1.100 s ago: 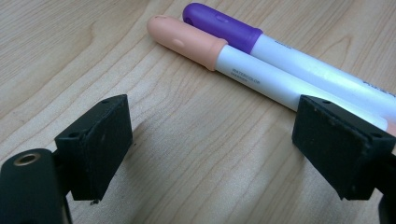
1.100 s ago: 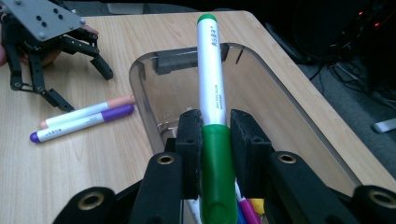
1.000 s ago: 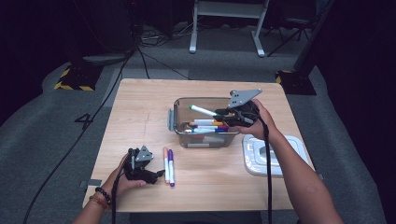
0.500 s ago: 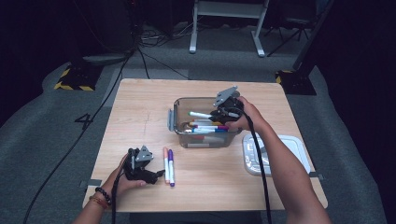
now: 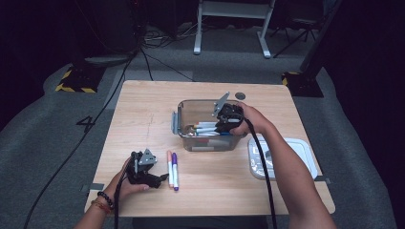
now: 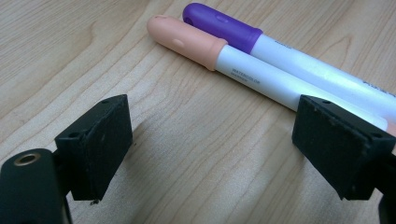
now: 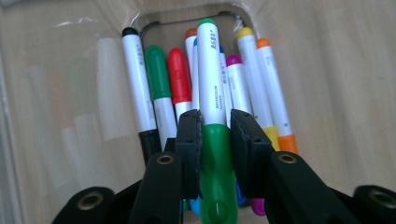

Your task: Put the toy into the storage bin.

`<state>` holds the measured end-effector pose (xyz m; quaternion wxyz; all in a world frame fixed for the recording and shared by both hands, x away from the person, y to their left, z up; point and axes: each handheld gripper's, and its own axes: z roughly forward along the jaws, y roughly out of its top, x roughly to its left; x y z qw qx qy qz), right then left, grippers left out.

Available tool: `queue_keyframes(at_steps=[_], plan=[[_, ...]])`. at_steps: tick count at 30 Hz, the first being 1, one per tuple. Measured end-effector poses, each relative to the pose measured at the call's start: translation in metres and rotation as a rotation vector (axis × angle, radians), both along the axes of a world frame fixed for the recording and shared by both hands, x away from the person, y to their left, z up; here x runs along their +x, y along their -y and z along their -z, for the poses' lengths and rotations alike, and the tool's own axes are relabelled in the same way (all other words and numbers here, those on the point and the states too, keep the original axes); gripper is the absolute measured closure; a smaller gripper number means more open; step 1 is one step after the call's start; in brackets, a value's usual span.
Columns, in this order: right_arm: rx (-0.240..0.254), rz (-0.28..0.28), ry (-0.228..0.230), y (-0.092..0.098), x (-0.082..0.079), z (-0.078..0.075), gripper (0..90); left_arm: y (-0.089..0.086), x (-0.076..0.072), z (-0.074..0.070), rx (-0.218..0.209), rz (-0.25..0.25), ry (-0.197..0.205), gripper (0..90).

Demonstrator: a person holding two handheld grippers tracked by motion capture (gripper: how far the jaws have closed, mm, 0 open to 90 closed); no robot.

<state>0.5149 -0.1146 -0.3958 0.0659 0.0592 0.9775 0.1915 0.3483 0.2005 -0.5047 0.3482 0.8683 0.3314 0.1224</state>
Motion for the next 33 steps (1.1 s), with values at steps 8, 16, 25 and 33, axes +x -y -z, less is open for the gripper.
queue_keyframes(at_steps=[8,16,25,33], plan=[[-0.014,0.040,0.026,-0.001,0.001,0.000,62.7,0.000,0.000,0.000,0.000,0.000,0.000,12.7],[0.171,0.119,0.057,0.011,-0.005,-0.013,54.0,0.000,0.000,0.000,0.000,0.000,0.000,12.7],[0.330,0.248,0.163,0.025,-0.024,-0.035,46.6,0.000,0.000,0.000,0.000,0.001,0.000,12.6],[0.470,0.241,0.202,0.041,-0.065,-0.054,40.9,0.000,0.001,0.000,0.001,0.003,0.000,12.5]])
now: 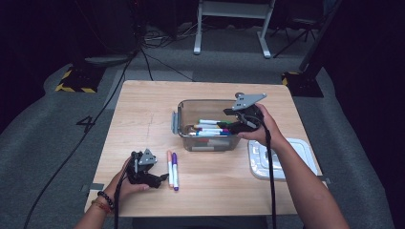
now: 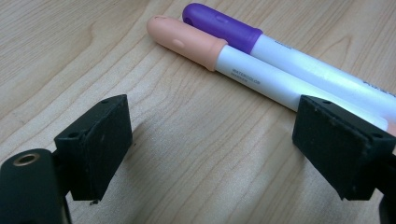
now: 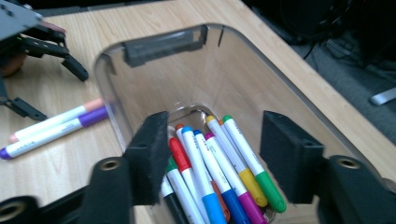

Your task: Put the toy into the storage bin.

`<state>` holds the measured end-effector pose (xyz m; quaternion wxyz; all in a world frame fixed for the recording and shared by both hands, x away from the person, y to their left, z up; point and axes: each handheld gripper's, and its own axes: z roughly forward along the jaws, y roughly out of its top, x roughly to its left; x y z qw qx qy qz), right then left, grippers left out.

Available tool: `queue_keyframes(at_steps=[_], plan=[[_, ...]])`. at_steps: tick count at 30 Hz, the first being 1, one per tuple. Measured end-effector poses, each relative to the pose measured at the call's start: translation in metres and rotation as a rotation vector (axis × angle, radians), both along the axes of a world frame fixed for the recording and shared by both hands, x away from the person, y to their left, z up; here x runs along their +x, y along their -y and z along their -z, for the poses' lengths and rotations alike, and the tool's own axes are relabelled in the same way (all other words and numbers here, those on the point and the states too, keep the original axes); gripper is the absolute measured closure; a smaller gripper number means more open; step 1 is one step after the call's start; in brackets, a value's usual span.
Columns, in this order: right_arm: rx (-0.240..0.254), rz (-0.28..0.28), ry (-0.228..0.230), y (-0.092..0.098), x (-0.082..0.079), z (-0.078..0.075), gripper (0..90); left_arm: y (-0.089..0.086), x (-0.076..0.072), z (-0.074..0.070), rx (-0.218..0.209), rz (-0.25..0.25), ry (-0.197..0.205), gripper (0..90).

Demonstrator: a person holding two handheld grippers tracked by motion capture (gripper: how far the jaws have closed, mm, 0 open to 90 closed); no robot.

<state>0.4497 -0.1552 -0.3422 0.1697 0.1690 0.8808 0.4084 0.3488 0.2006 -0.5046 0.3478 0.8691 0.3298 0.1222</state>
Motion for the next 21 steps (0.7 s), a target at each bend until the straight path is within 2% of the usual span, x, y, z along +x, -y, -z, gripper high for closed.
queue_keyframes(at_steps=[1,2,3,6,7,8,11,12,13,14,15,18,19,20,21], plan=[[0.026,0.000,0.010,0.004,-0.011,-0.004,40.2,0.000,0.000,0.000,0.000,0.000,0.000,12.5],[0.026,0.000,0.010,0.004,-0.011,-0.004,40.2,0.000,0.000,0.000,0.000,0.000,0.000,12.5],[0.052,-0.004,0.010,0.007,-0.020,-0.006,39.4,0.000,0.000,0.000,0.000,0.000,0.000,12.5],[0.056,-0.013,0.018,0.008,-0.029,-0.007,37.5,0.000,0.000,0.000,0.000,0.000,0.000,12.5],[0.056,-0.022,0.030,0.009,-0.039,-0.009,36.0,0.000,0.000,0.000,0.000,0.000,0.000,12.5],[0.056,-0.022,0.030,0.009,-0.039,-0.009,36.0,0.000,0.000,0.000,0.000,0.000,0.000,12.5],[0.087,-0.040,0.032,0.008,-0.054,-0.009,35.2,0.000,0.000,0.000,0.000,0.000,0.000,12.4],[0.087,-0.040,0.032,0.008,-0.054,-0.009,35.2,0.000,0.000,0.000,0.000,0.000,0.000,12.5],[0.102,-0.047,0.044,0.007,-0.062,-0.008,34.9,0.000,0.000,0.000,0.000,0.000,0.000,12.5],[0.102,-0.047,0.044,0.007,-0.062,-0.008,34.9,0.000,0.000,0.000,0.000,0.000,0.000,12.5],[0.138,-0.071,0.054,0.007,-0.072,-0.004,36.0,0.000,0.000,0.000,0.000,0.000,0.000,12.5],[0.138,-0.081,0.064,0.003,-0.081,0.004,36.6,0.000,0.000,0.000,0.000,0.000,0.000,12.4],[0.136,-0.096,0.060,-0.003,-0.089,0.014,36.7,0.000,0.000,0.000,0.000,0.000,0.000,12.4],[0.136,-0.096,0.060,-0.003,-0.089,0.014,36.7,0.000,0.000,0.000,0.000,0.000,0.000,12.5],[0.123,-0.113,0.052,-0.012,-0.095,0.027,36.7,0.000,0.000,0.000,0.001,0.000,0.000,12.5]])
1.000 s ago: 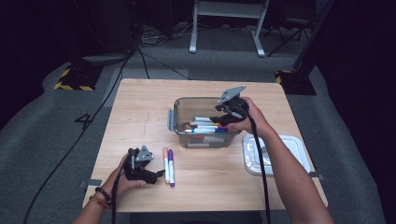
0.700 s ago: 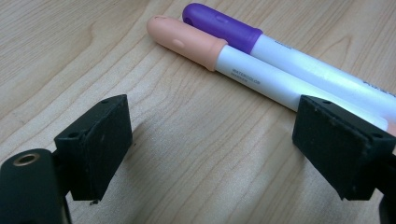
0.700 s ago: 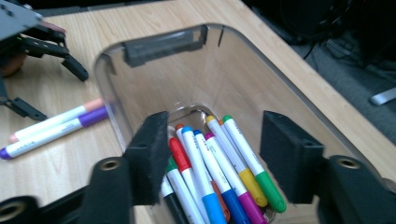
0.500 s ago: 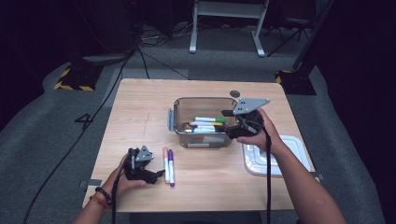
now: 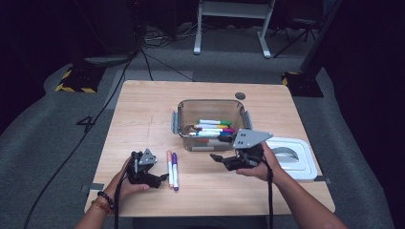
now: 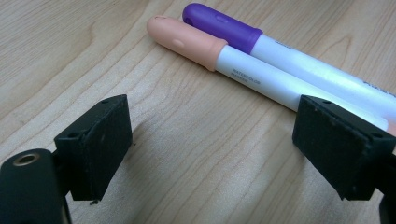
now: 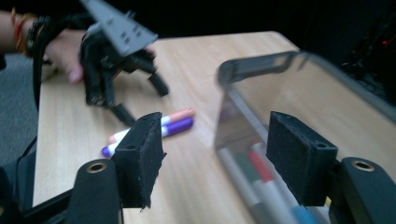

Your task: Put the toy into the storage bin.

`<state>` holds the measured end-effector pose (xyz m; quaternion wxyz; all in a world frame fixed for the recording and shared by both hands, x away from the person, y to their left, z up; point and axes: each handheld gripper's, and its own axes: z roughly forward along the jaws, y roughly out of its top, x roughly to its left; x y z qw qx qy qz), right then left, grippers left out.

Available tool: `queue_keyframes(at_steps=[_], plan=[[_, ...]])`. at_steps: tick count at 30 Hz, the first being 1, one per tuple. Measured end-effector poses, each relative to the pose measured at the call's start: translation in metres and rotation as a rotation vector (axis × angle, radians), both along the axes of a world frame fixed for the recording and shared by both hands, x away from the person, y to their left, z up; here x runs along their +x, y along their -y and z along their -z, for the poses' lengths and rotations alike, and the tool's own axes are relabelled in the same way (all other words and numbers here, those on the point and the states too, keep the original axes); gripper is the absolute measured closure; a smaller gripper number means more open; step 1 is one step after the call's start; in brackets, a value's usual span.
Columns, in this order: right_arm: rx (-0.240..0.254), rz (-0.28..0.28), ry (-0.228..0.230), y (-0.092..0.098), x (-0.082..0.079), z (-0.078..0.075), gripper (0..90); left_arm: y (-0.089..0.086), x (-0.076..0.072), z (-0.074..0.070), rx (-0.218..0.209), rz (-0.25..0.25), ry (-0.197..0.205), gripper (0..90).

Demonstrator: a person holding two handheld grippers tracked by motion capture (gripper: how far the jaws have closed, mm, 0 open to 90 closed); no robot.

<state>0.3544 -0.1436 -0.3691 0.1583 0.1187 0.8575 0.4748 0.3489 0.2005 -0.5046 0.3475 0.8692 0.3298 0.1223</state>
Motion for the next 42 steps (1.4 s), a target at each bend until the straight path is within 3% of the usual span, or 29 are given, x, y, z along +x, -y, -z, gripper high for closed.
queue_keyframes(at_steps=[3,5,6,7,10,11,13,17,22,24,29,30,35,39,42], plan=[[-0.022,-0.010,-0.006,-0.010,-0.004,0.014,36.7,0.000,0.000,0.000,-0.001,0.001,0.000,12.4],[-0.037,-0.018,-0.031,-0.025,-0.005,0.034,37.1,0.000,0.000,0.000,-0.001,0.001,0.000,12.4],[-0.037,-0.018,-0.031,-0.025,-0.005,0.034,37.1,0.000,0.000,0.000,-0.001,0.000,0.000,12.4],[-0.047,-0.015,-0.048,-0.037,-0.003,0.047,37.1,0.000,0.000,0.000,-0.001,0.001,0.000,12.4],[-0.055,-0.012,-0.064,-0.047,0.000,0.057,37.1,0.000,0.000,0.000,-0.001,0.000,0.000,12.4],[-0.057,-0.004,-0.085,-0.060,0.003,0.069,37.0,0.000,0.000,0.000,0.000,0.001,0.001,12.5],[-0.054,-0.002,-0.112,-0.071,0.007,0.079,36.9,0.000,0.000,0.000,0.000,0.001,0.000,12.4],[-0.062,0.004,-0.135,-0.092,0.015,0.096,36.9,0.000,0.000,0.000,0.000,0.000,0.000,12.4],[-0.102,0.013,-0.113,-0.113,0.019,0.111,38.3,0.000,0.000,0.000,-0.001,-0.002,0.000,12.5],[-0.106,0.010,-0.131,-0.118,0.022,0.115,38.8,0.000,0.000,0.000,0.000,-0.002,0.000,12.5],[-0.097,0.025,-0.149,-0.123,0.026,0.118,39.2,0.000,0.000,0.000,-0.001,-0.002,0.000,12.5],[-0.117,0.031,-0.135,-0.125,0.026,0.120,38.9,0.000,0.000,0.000,-0.001,-0.002,0.000,12.5],[-0.125,0.041,-0.141,-0.129,0.028,0.125,38.7,0.000,0.000,0.000,-0.001,-0.002,-0.001,12.5],[-0.157,0.048,-0.175,-0.123,0.030,0.132,39.5,0.000,0.000,0.000,-0.001,-0.002,-0.001,12.5],[-0.155,0.035,-0.210,-0.110,0.033,0.130,50.3,0.000,0.000,0.000,-0.001,-0.003,0.000,12.5]])
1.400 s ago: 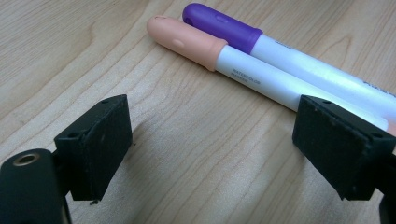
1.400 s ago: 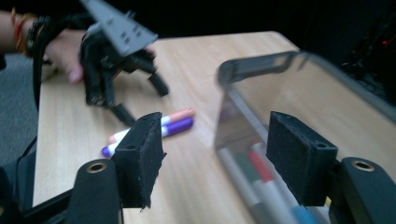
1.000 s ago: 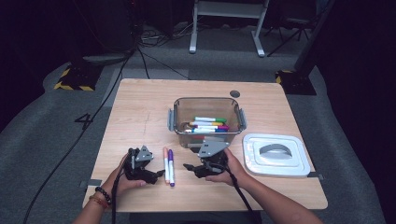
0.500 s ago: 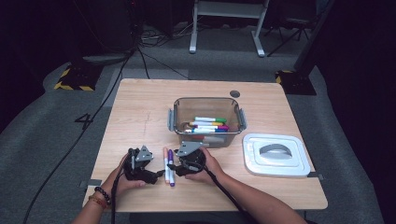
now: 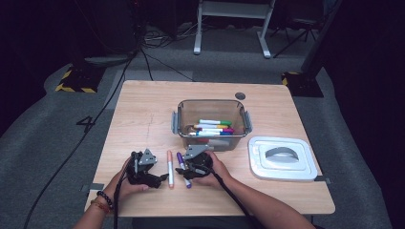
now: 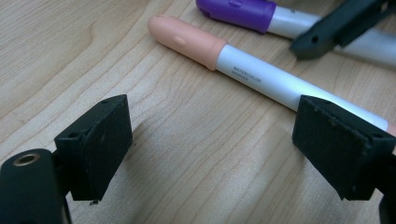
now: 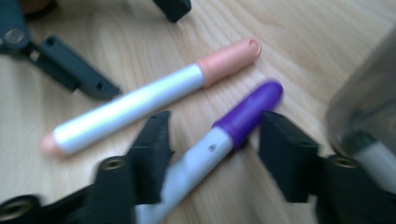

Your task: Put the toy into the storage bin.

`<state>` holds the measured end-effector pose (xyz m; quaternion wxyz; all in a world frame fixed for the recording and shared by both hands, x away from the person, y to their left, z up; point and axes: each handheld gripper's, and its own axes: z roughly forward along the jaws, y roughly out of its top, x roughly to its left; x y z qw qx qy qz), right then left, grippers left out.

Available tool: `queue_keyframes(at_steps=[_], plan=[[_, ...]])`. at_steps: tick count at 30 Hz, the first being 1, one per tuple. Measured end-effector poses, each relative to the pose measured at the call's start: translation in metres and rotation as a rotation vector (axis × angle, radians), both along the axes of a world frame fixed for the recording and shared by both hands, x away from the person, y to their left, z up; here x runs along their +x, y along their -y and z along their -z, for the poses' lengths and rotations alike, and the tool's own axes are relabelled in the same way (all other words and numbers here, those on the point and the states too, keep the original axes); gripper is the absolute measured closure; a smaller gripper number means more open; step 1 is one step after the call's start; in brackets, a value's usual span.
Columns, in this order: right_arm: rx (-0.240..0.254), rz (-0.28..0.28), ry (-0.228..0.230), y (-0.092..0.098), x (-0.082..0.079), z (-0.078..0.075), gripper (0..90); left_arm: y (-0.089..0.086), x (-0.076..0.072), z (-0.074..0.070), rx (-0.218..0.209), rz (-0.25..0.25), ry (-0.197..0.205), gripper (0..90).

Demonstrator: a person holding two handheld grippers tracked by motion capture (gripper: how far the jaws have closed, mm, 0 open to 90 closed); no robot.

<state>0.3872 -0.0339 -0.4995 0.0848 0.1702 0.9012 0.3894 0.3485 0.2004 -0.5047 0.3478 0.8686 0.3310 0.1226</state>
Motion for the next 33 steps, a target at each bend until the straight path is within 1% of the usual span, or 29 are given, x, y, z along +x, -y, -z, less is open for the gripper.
queue_keyframes(at_steps=[1,2,3,4,6,7,8,9,10,11,12,13,15,17,19,20,22,23,25,26,27,28,29,31,33], plan=[[0.000,0.000,0.000,0.000,0.000,0.000,50.3,0.000,0.000,0.000,0.000,0.000,0.000,12.5],[0.008,0.003,-0.009,0.010,0.001,0.000,61.3,0.000,0.000,0.000,0.000,0.000,0.000,12.5],[0.008,0.003,-0.009,0.010,0.001,0.000,61.3,0.000,0.000,0.000,0.000,0.000,0.000,12.5],[0.006,-0.005,-0.008,0.024,0.000,-0.001,69.3,0.000,0.000,0.000,0.000,0.000,0.000,12.5],[-0.009,-0.007,-0.009,0.034,-0.001,-0.002,74.2,0.000,0.000,0.000,0.000,0.000,0.000,12.5],[-0.009,-0.007,-0.009,0.034,-0.001,-0.002,74.2,0.000,0.000,0.000,0.000,0.000,0.000,12.5],[-0.006,-0.012,-0.011,0.045,-0.002,-0.002,76.4,0.000,0.000,0.000,0.000,0.000,-0.001,12.5],[-0.006,-0.012,-0.011,0.045,-0.002,-0.002,76.4,0.000,0.000,0.000,0.000,0.000,-0.001,12.5],[-0.008,-0.012,-0.013,0.054,-0.002,-0.003,76.6,0.000,0.000,0.000,0.000,0.000,0.000,12.5],[-0.008,-0.012,-0.013,0.054,-0.002,-0.003,76.6,0.000,0.000,0.000,0.000,0.000,0.000,12.5],[-0.019,-0.021,-0.017,0.061,-0.004,-0.004,76.7,0.000,0.000,0.000,0.000,0.000,0.000,12.5],[-0.019,-0.021,-0.017,0.061,-0.004,-0.004,76.7,0.000,0.000,0.000,0.000,0.000,0.000,12.5],[-0.043,-0.046,-0.017,0.069,-0.008,-0.006,76.6,0.000,0.000,0.000,0.000,0.000,0.000,12.5],[-0.049,-0.054,-0.017,0.071,-0.009,-0.006,76.6,0.000,0.000,0.000,0.000,0.000,0.000,12.5],[-0.068,-0.085,-0.023,0.077,-0.013,-0.008,76.5,0.000,0.000,0.000,0.000,0.000,0.000,12.5],[-0.071,-0.100,-0.028,0.083,-0.018,-0.008,76.3,0.000,0.000,0.000,0.000,0.000,-0.001,12.5],[-0.068,-0.104,-0.034,0.087,-0.020,-0.008,76.3,0.000,0.000,0.000,0.000,-0.001,-0.001,12.5],[-0.080,-0.111,-0.029,0.093,-0.025,-0.009,75.9,0.000,0.000,0.000,0.000,0.000,0.000,12.5],[-0.086,-0.114,-0.025,0.096,-0.028,-0.010,74.9,0.000,0.000,0.000,0.000,0.000,0.000,12.5],[-0.102,-0.124,-0.015,0.100,-0.031,-0.011,70.9,0.000,0.000,0.000,0.000,0.000,0.000,12.5],[-0.102,-0.124,-0.015,0.100,-0.031,-0.011,70.9,0.000,0.000,0.000,0.000,0.000,0.000,12.5],[-0.122,-0.136,-0.001,0.101,-0.032,-0.012,63.7,0.000,0.000,0.000,0.000,0.000,0.000,12.5],[-0.123,-0.132,0.004,0.100,-0.032,-0.012,60.2,0.000,0.000,0.000,0.000,0.000,0.000,12.5],[-0.116,-0.135,-0.002,0.096,-0.030,-0.011,56.5,0.000,0.000,0.000,0.000,0.000,0.000,12.5],[-0.111,-0.136,0.005,0.094,-0.028,-0.011,54.7,0.000,0.000,0.000,0.000,0.000,0.000,12.5]])
